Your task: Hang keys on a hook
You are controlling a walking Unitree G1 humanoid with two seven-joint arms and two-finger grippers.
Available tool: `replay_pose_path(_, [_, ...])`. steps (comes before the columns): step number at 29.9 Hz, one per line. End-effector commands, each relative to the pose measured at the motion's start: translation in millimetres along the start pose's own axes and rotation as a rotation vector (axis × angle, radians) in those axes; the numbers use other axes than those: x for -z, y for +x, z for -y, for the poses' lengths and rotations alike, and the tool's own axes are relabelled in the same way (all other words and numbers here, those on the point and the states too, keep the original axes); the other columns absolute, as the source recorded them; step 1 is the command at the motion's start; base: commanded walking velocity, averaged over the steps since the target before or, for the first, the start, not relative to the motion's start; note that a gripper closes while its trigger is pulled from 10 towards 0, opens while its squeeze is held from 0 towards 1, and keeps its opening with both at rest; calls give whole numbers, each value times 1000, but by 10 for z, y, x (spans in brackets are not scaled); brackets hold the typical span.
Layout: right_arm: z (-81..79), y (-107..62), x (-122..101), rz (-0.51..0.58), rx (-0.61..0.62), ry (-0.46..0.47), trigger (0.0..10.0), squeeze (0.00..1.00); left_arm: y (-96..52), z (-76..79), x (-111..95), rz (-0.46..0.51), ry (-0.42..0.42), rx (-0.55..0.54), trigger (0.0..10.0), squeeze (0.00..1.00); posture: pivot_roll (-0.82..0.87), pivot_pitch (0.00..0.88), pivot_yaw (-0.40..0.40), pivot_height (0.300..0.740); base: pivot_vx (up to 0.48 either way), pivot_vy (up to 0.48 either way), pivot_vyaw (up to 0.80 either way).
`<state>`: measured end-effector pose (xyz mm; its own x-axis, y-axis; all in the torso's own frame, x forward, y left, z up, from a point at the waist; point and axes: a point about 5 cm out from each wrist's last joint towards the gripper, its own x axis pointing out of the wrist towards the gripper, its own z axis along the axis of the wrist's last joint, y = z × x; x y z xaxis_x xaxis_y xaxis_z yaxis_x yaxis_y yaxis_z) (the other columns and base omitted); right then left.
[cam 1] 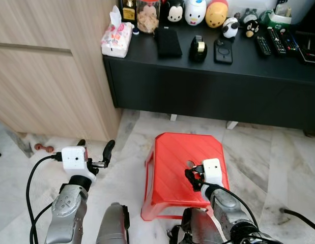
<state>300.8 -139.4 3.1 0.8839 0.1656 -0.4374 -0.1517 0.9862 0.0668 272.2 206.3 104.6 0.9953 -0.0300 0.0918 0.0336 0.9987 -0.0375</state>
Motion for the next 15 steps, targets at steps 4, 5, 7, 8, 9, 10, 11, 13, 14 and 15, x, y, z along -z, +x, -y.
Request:
replay_pose_path(4, [100, -83, 165, -26, 43, 21, 10000, 0, -75, -29, 14, -29, -35, -28, 10000, 0, 202, 293, -107, 642, 0, 0, 0])
replay_pose_path(5, [101, -95, 197, -33, 44, 25, 10000, 0, -79, -33, 10, -31, -34, -28, 10000, 0, 201, 292, -106, 642, 0, 0, 0])
replay_pose_path(7, [91, -109, 238, -45, 44, 32, 10000, 0, -86, -37, 4, -37, -29, -27, 10000, 0, 203, 292, -102, 642, 0, 0, 0])
replay_pose_path(8, [86, -113, 252, -49, 43, 35, 10000, 0, -88, -38, 2, -40, -26, -26, 10000, 0, 203, 292, -102, 642, 0, 0, 0])
replay_pose_path(9, [76, -115, 264, -56, 41, 40, 10000, 0, -92, -39, -2, -44, -23, -26, 10000, 0, 203, 293, -99, 642, 0, 0, 0])
replay_pose_path(10, [76, -115, 264, -56, 41, 40, 10000, 0, -92, -39, -2, -44, -23, -26, 10000, 0, 203, 293, -99, 642, 0, 0, 0])
replay_pose_path(11, [70, -115, 266, -54, 40, 41, 10000, 0, -94, -38, -5, -47, -16, -24, 10000, 0, 203, 293, -99, 642, 0, 0, 0])
replay_pose_path(13, [64, -112, 260, -48, 45, 55, 7490, 0, -99, -35, -2, -54, -6, -20, 10000, 0, 203, 295, -98, 642, 0, 0, 0])
replay_pose_path(14, [63, -112, 258, -46, 47, 58, 7490, 0, -101, -34, -1, -56, -4, -19, 10000, 0, 203, 295, -98, 642, 0, 0, 0])
replay_pose_path(15, [63, -112, 258, -46, 47, 58, 7490, 0, -101, -34, -1, -56, -4, -19, 10000, 0, 203, 295, -98, 642, 0, 0, 0])
